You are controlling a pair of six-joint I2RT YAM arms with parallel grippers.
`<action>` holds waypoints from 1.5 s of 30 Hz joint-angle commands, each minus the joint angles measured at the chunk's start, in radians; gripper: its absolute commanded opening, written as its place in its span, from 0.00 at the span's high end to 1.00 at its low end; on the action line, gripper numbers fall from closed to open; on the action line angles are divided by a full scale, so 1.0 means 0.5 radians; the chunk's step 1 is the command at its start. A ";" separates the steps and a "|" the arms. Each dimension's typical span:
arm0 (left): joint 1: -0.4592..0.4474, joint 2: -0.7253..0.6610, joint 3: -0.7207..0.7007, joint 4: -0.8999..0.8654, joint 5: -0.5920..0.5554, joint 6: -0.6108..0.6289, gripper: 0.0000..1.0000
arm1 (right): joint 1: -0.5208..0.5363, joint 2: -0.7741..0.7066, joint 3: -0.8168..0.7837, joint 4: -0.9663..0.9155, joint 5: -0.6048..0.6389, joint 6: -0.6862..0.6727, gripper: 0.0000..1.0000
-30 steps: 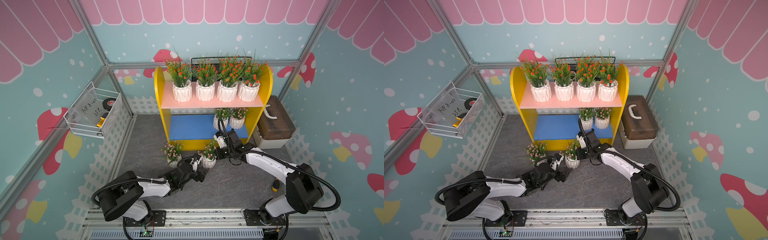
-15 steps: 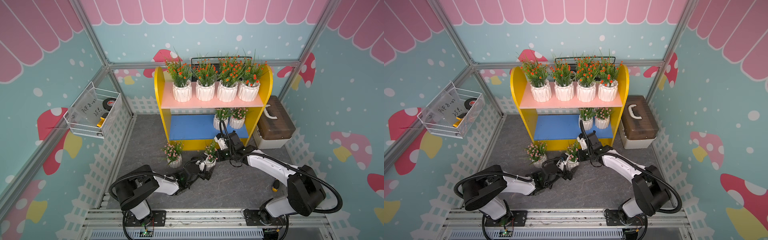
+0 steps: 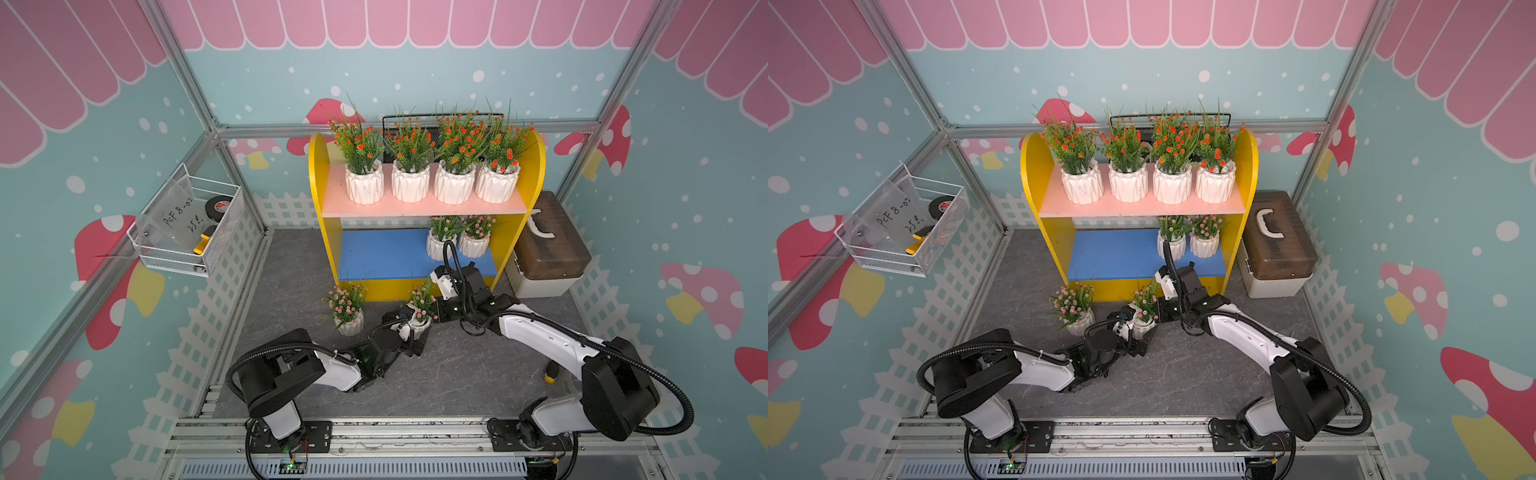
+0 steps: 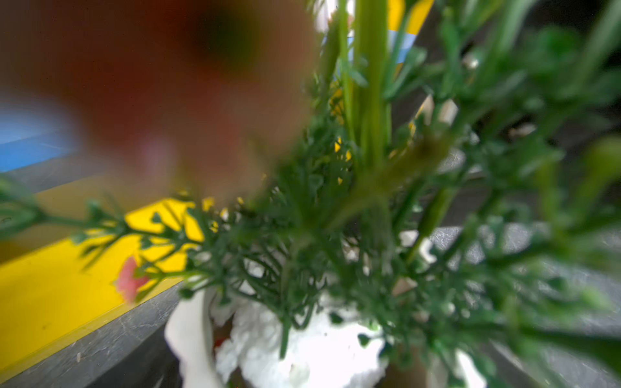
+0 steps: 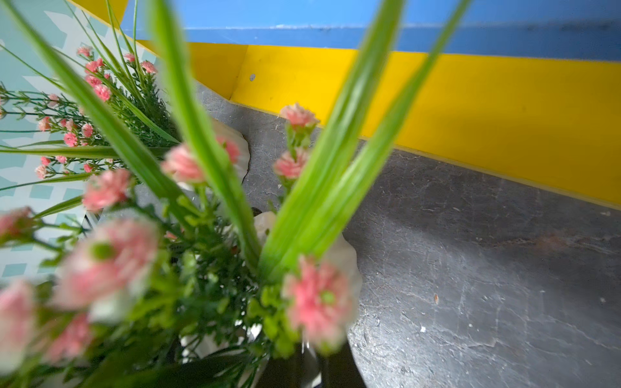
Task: Place the baby's breath potted plants on the rack by color
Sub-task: Place the baby's breath potted plant on the rack.
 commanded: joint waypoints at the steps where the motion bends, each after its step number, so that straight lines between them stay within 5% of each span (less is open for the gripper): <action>1: 0.011 0.035 0.048 0.056 -0.104 0.014 0.11 | 0.007 -0.070 -0.014 0.095 -0.124 0.031 0.99; 15: -0.001 -0.001 0.027 0.146 -0.165 0.035 0.18 | -0.019 -0.164 -0.090 0.079 -0.018 0.019 0.72; 31: 0.000 -0.277 0.174 -0.245 -0.191 0.089 0.19 | -0.412 -0.696 -0.378 -0.204 0.183 -0.067 0.65; 45: 0.116 -0.502 0.571 -0.840 -0.198 0.130 0.19 | -0.465 -0.784 -0.521 -0.192 0.160 -0.073 0.65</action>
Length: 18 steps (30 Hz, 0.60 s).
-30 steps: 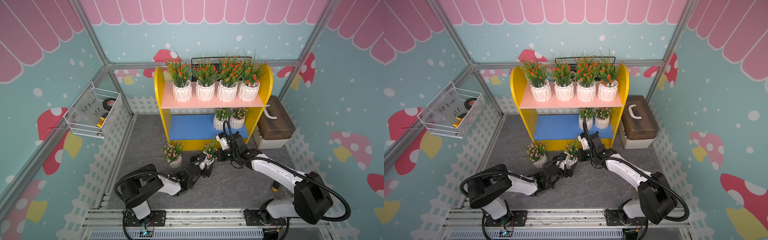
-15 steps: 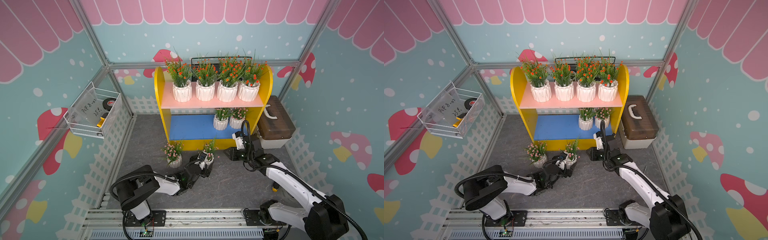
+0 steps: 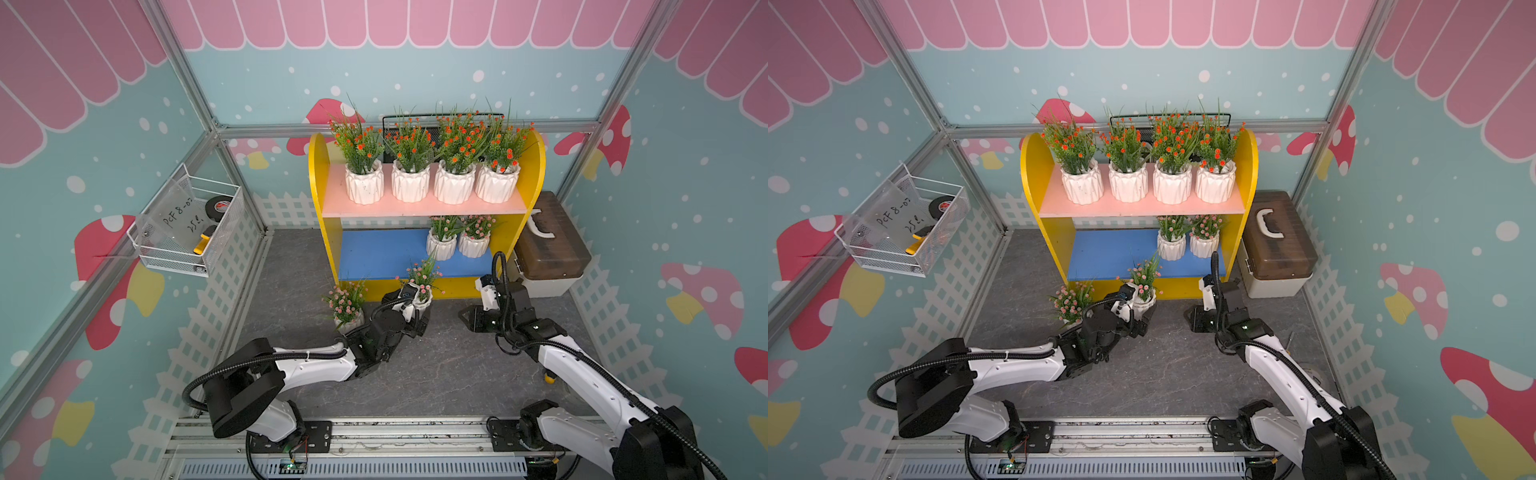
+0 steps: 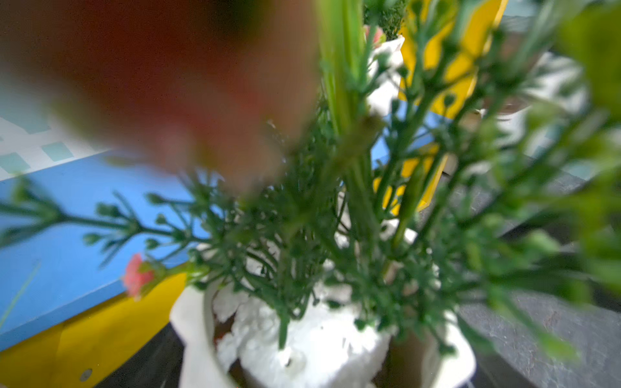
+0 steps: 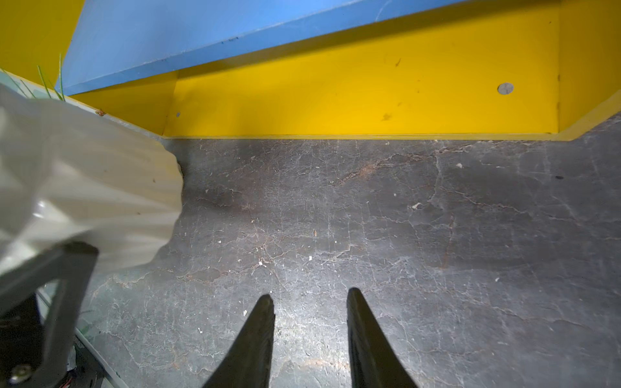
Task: Place the baby's breath potted plants on the rack by color
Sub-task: Place the baby's breath potted plant on the rack.
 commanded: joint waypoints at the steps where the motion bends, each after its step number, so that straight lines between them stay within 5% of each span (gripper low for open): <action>1: 0.073 -0.087 0.166 -0.093 -0.003 0.015 0.19 | -0.017 -0.064 -0.038 -0.016 0.000 -0.032 0.65; 18: 0.435 0.228 0.710 -0.286 0.270 0.034 0.19 | -0.017 -0.275 -0.143 -0.108 0.035 -0.045 0.63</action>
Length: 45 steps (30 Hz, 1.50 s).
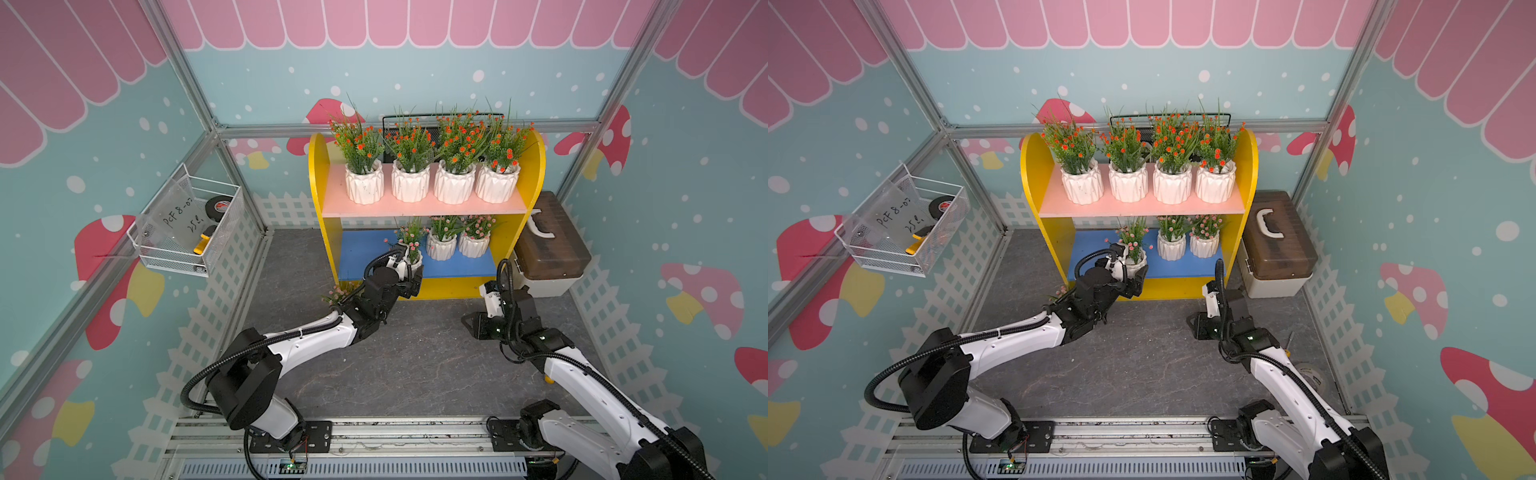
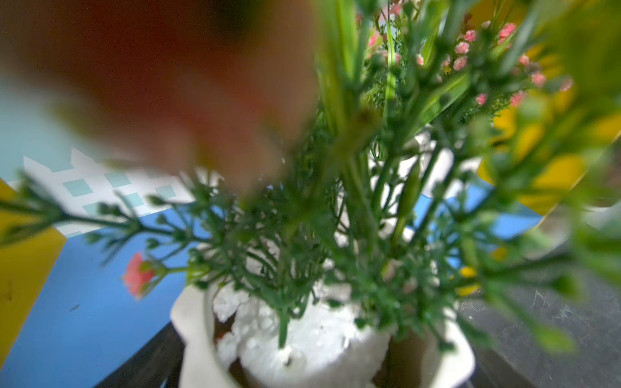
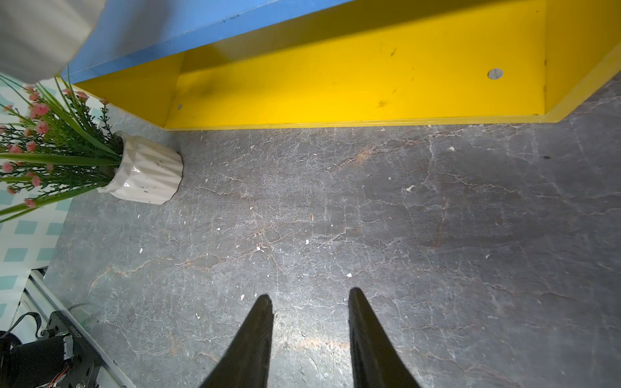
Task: Place the baby's breath potted plants on the rack by color
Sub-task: Place the baby's breath potted plant on the rack.
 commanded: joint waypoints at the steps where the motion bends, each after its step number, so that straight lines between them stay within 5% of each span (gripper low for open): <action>1: 0.048 0.079 0.170 0.048 0.065 0.032 0.19 | -0.011 -0.068 -0.027 -0.057 0.034 -0.037 0.63; 16: 0.223 0.427 0.531 0.022 0.230 0.003 0.19 | -0.012 -0.177 -0.046 -0.167 0.084 -0.044 0.62; 45: 0.310 0.791 0.782 0.101 0.308 -0.041 0.18 | -0.015 -0.208 -0.046 -0.204 0.145 -0.062 0.59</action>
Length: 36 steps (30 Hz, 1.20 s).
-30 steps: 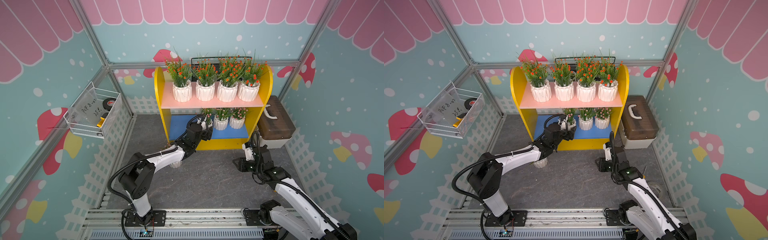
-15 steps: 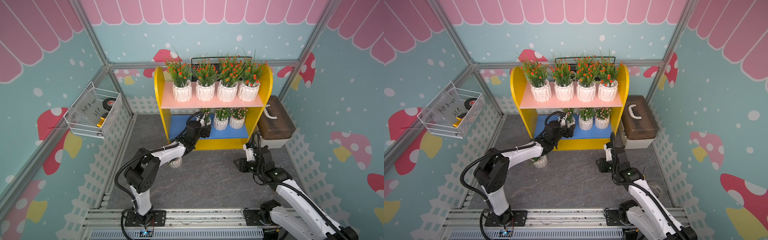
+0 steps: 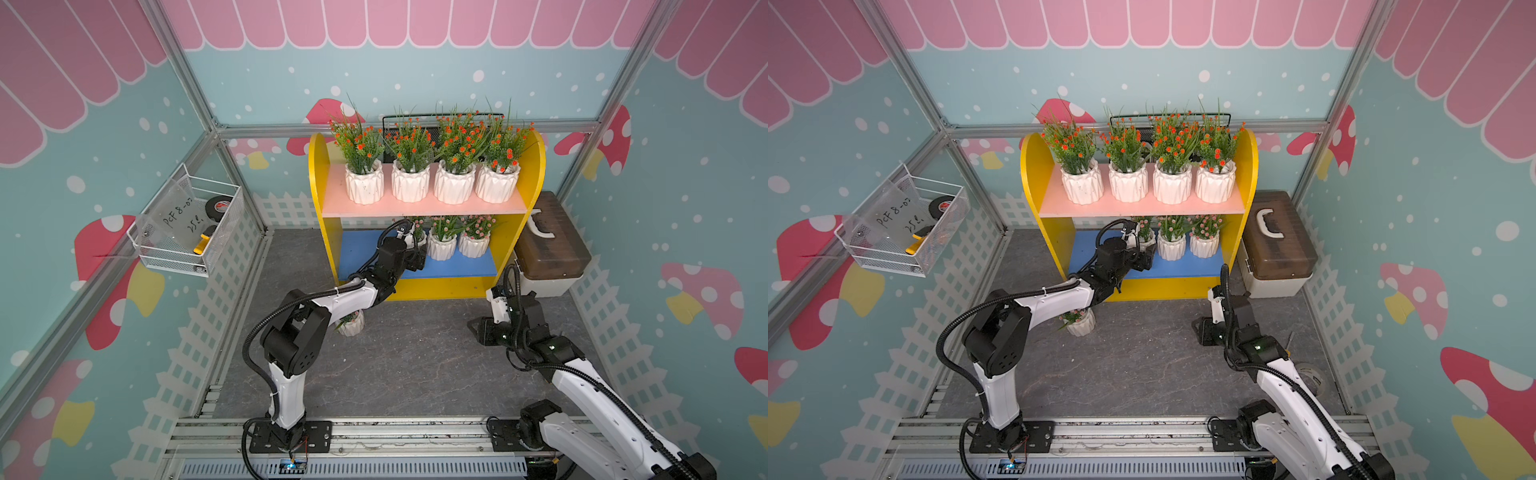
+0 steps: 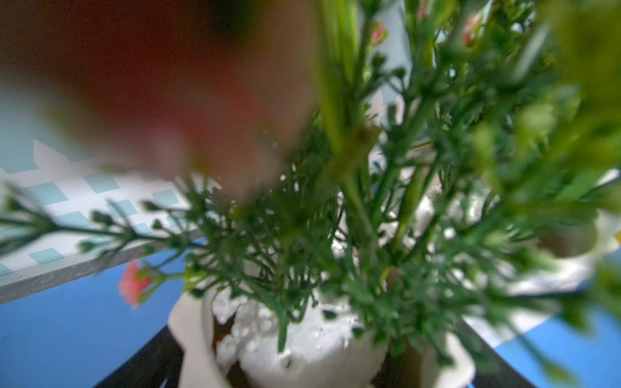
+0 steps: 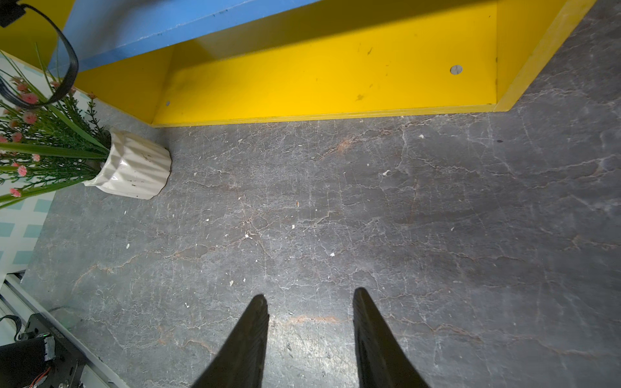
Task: Place the baby's breath potted plants on the rack by color
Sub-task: Place the baby's breath potted plant on the rack.
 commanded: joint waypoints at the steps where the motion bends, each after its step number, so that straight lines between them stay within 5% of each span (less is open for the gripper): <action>1: 0.026 0.032 0.090 0.084 0.009 -0.019 0.18 | -0.012 -0.012 -0.024 -0.015 0.031 -0.035 0.59; 9: 0.028 0.016 0.065 0.092 -0.012 -0.019 0.07 | -0.012 0.032 -0.021 0.010 0.019 -0.038 0.59; 36: -0.015 -0.460 -0.326 -0.103 0.031 0.003 0.03 | -0.013 0.121 -0.021 0.107 -0.029 -0.025 0.55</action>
